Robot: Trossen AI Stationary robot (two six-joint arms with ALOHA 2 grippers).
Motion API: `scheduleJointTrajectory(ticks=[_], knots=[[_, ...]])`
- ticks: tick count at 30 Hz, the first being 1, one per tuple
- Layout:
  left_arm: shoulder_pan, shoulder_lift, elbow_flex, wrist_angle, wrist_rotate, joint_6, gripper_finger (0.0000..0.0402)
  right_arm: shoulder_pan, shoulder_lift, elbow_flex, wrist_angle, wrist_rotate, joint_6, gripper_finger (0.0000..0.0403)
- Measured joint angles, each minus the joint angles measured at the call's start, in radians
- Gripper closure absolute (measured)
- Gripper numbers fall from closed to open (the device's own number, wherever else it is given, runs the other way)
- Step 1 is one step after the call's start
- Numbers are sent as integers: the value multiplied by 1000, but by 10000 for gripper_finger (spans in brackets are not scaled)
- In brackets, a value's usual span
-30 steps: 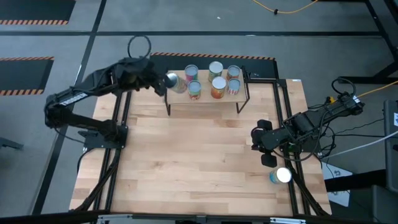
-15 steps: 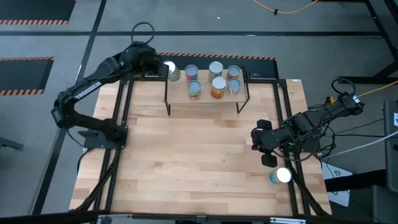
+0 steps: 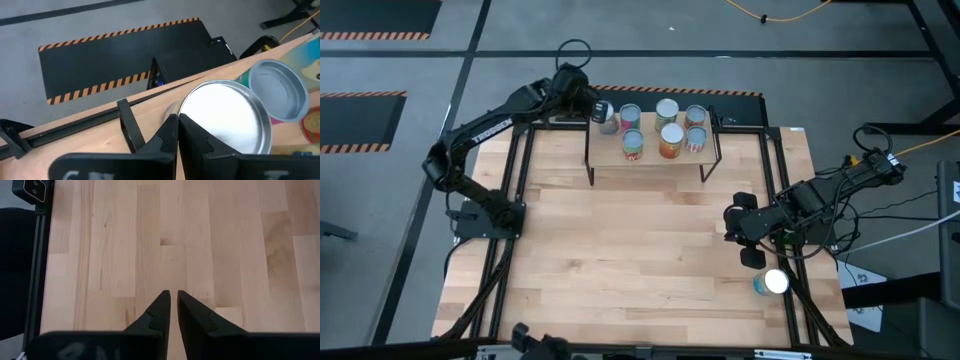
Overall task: Pick and place cans onto a shelf
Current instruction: Put the canned peaches on the shelf, then put the canned tomatoes on the shelf
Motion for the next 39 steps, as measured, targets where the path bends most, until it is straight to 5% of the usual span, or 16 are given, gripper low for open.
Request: scheduleJointTrajectory(ticks=[30,39], knots=[[0,7,0,57,-9,1,310,0,0,0,0,-1,0,363],[-22,-100,1,156,45,50,308,22,0,0,-4,-210,72,363]])
